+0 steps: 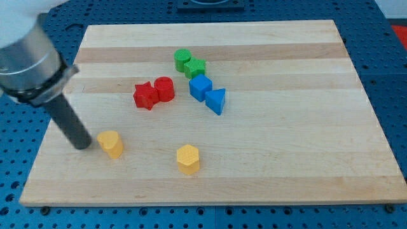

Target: Push the yellow heart closer to the yellow hexagon

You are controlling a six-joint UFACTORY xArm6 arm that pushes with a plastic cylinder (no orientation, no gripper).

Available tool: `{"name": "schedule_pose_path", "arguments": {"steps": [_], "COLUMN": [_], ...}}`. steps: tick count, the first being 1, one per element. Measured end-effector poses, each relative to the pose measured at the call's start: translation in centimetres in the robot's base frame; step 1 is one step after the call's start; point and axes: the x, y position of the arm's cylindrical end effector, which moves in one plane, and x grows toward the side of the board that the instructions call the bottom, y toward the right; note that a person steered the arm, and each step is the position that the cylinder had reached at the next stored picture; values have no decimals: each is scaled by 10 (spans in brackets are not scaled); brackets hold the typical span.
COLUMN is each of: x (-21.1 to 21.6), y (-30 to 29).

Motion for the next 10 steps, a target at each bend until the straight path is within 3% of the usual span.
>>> {"name": "schedule_pose_path", "arguments": {"steps": [2,7,10], "x": [-29,3,-10], "y": [30,18,142]}}
